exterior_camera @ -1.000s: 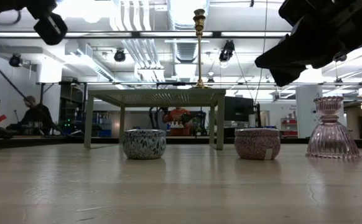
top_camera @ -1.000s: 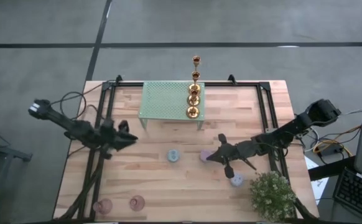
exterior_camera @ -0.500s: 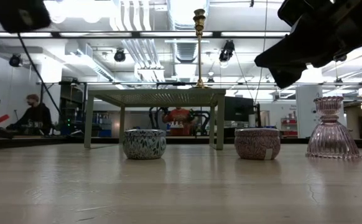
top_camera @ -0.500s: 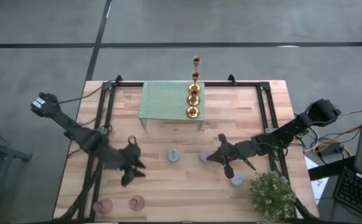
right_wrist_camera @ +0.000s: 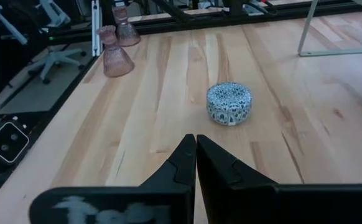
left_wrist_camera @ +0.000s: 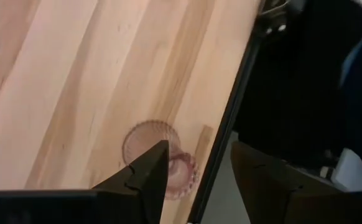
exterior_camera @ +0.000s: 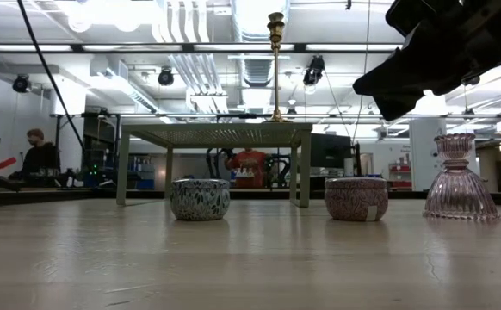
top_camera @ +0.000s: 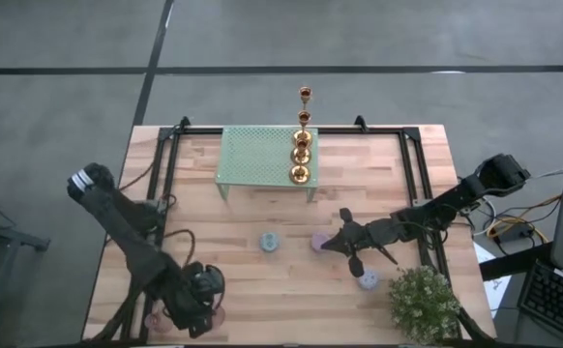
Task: Pick & Place candle stick holders
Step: Put the bottom right purple candle holder on the shelf
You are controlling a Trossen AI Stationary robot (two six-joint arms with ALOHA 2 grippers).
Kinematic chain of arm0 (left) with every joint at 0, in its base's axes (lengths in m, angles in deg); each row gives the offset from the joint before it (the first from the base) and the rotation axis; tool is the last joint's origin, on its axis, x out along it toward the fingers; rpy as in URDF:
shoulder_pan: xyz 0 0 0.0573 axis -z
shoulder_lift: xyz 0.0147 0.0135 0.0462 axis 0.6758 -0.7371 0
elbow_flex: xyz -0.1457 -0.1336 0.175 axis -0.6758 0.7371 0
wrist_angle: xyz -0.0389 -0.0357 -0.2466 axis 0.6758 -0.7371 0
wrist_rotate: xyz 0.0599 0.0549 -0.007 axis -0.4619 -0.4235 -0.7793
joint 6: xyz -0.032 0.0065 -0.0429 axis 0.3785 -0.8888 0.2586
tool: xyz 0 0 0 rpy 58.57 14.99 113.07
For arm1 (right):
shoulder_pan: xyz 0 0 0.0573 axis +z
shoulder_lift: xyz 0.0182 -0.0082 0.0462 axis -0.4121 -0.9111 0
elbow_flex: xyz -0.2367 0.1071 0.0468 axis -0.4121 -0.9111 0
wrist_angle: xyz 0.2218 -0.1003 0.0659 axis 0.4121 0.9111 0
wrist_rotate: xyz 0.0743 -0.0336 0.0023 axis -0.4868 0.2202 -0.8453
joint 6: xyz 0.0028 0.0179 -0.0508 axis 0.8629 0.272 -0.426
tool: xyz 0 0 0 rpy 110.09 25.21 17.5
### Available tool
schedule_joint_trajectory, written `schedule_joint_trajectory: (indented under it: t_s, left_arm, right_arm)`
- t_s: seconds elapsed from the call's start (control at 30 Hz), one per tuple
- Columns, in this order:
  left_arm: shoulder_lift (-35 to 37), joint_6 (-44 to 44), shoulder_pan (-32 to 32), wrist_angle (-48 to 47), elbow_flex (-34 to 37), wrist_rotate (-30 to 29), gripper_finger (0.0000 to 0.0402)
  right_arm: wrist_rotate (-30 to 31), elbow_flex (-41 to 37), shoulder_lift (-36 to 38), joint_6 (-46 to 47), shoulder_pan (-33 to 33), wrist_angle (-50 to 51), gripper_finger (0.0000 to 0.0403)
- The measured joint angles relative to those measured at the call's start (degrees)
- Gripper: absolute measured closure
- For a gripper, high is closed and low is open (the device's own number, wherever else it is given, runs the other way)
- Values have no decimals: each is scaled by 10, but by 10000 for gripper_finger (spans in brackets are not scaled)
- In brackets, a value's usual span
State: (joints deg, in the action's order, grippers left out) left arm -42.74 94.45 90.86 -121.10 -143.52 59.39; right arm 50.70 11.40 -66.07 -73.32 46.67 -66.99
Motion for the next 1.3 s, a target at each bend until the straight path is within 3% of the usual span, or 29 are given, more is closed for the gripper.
schedule_joint_trajectory:
  t_s: [0.37, 0.87, 1.3]
  left_arm:
    - [-75, 111, 19, -9, -42, 69, 237]
    - [-131, 137, 24, -3, -36, 61, 238]
    - [-139, 124, 17, -5, -37, 38, 265]
  right_arm:
    - [0, 0, 0, -24, 0, 0, 394]
    - [0, 0, 0, -61, 0, 0, 394]
    - [-5, 2, 0, -73, -1, -3, 394]
